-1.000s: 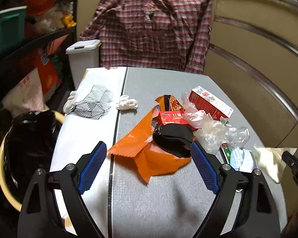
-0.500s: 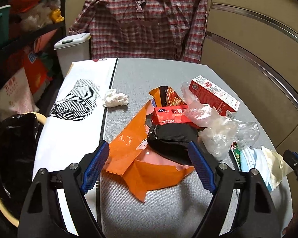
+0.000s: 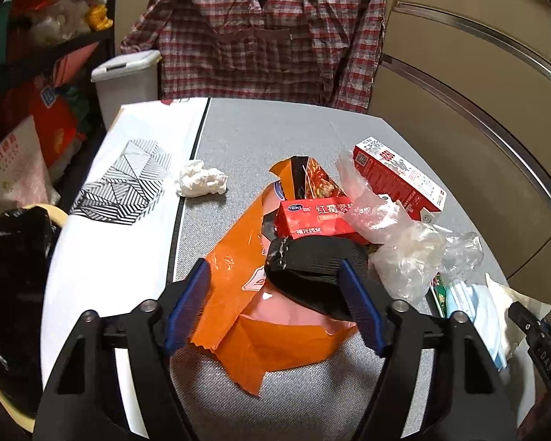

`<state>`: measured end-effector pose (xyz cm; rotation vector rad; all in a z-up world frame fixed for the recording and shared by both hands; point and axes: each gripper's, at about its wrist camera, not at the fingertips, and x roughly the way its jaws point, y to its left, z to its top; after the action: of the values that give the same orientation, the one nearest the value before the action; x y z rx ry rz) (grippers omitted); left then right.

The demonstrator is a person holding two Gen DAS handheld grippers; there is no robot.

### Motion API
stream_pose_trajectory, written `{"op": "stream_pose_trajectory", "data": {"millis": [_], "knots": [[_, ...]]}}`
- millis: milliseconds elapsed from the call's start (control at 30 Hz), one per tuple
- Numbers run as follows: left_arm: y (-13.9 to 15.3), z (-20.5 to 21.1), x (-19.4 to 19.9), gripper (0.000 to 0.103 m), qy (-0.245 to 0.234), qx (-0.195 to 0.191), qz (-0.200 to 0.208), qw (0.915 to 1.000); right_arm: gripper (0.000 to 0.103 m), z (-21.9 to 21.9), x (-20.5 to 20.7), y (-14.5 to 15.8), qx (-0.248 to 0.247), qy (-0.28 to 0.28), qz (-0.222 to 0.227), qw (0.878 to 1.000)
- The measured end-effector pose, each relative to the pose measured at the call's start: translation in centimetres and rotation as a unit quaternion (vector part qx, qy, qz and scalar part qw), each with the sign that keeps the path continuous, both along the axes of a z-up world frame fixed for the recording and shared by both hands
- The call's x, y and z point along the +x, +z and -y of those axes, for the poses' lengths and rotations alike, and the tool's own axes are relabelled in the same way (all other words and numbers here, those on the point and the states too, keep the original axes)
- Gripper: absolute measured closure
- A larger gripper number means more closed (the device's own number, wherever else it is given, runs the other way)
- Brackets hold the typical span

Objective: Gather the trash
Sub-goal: 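Grasp the cream tissue with the right gripper while the left gripper grasps the black item, then carry both items over the bin and open both grippers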

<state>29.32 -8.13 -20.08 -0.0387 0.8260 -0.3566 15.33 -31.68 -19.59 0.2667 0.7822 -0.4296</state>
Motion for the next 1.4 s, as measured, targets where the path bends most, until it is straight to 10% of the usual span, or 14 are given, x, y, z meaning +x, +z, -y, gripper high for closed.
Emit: {"op": "stream_pose_trajectory", "data": {"millis": [167,233,333,833,1400], "knots": [[-0.3,0.7,0.1,0.044,-0.019,0.002,-0.002,0.9998,0.097,0.0,0.0,0.0,0.002,-0.005,0.000,1.000],[-0.3,1.2,0.1,0.076,-0.030,0.004,-0.002,0.9995,0.097,0.0,0.0,0.0,0.000,-0.006,-0.001,1.000],[-0.1,1.1,0.1,0.093,-0.038,-0.009,-0.003,0.9992,0.097,0.0,0.0,0.0,-0.003,-0.005,0.000,1.000],[5.7,-4.6,-4.1,0.095,-0.010,-0.015,0.048,0.9987,0.100,-0.8,-1.8,4.4,-0.001,0.008,0.056,0.998],[12.4,-14.5,-10.6,0.095,0.099,0.007,0.093,0.9907,0.100,-11.3,-1.8,10.8,0.042,0.149,0.121,0.980]]}}
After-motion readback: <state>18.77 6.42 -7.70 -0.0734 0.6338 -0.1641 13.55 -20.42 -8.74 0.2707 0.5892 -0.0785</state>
